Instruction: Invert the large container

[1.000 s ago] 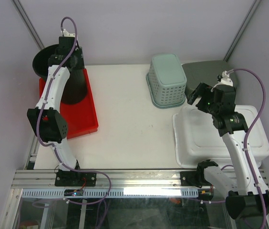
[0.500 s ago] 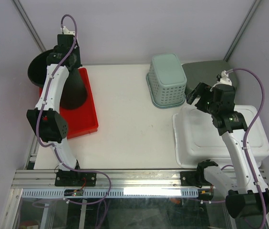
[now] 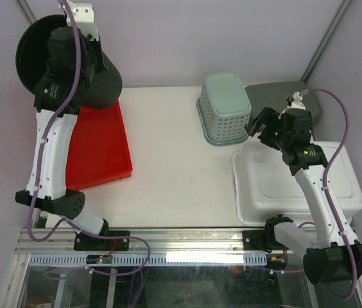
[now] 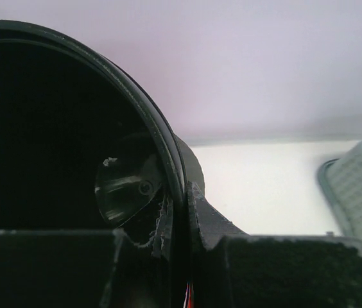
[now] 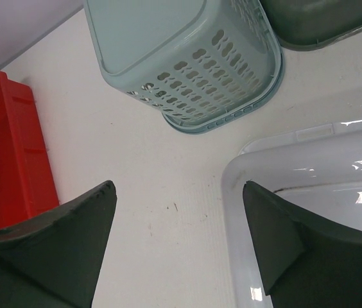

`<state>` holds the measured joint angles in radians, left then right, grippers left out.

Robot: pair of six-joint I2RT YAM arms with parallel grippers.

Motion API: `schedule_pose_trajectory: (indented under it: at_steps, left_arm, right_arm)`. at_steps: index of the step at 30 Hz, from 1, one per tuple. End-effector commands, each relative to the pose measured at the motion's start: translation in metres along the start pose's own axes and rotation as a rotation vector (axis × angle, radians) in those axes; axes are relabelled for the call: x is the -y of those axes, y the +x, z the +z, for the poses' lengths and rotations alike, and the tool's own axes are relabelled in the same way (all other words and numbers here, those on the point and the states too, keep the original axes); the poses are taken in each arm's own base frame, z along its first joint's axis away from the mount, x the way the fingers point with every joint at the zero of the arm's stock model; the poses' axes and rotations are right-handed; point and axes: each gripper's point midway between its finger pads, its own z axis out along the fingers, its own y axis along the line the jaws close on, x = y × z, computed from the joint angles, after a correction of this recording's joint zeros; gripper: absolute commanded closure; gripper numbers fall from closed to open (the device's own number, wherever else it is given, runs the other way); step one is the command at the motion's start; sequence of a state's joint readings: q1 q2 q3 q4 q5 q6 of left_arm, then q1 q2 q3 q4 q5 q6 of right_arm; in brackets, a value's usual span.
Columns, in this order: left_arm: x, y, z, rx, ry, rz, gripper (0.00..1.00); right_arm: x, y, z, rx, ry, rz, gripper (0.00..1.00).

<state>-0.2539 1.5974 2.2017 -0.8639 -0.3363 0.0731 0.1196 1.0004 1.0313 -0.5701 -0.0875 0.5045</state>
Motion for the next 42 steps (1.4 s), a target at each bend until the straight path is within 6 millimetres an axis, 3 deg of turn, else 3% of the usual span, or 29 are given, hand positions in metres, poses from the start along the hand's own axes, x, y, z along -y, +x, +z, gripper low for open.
schedule_pose_trajectory:
  at_steps: [1, 9, 17, 23, 28, 32, 37, 42]
  left_arm:
    - [0.026, -0.06, -0.041, 0.194, 0.119, -0.039, 1.0]
    - [0.139, 0.001, -0.039, -0.02, 0.624, -0.243, 1.0]
    - [0.205, 0.05, -0.068, -0.222, 1.053, -0.282, 1.0]
    - [0.221, 0.075, -0.081, -0.329, 1.19, -0.32, 1.0]
    - [0.233, 0.095, -0.104, -0.429, 1.376, -0.364, 1.0]
    - [0.237, 0.119, -0.113, -0.506, 1.467, -0.388, 1.0]
    - [0.239, 0.132, -0.127, -0.547, 1.583, -0.41, 1.0]
    - [0.247, 0.159, -0.111, -0.619, 1.598, -0.439, 1.0]
  right_arm:
    - [-0.014, -0.014, -0.008, 0.064, -0.055, 0.01, 0.17]
    - [-0.006, -0.029, -0.029, 0.163, -0.007, 0.017, 0.17]
    - [0.005, -0.034, -0.039, 0.209, 0.042, -0.008, 0.17]
    - [0.002, -0.023, -0.037, 0.134, 0.029, -0.058, 0.17]
    - [0.007, -0.022, -0.042, 0.142, 0.045, -0.071, 0.16]
    - [0.01, -0.021, -0.047, 0.144, 0.059, -0.077, 0.16]
    - [0.009, -0.016, -0.052, 0.133, 0.043, -0.094, 0.16]
    - [-0.018, -0.005, -0.049, 0.101, -0.143, -0.181, 0.18]
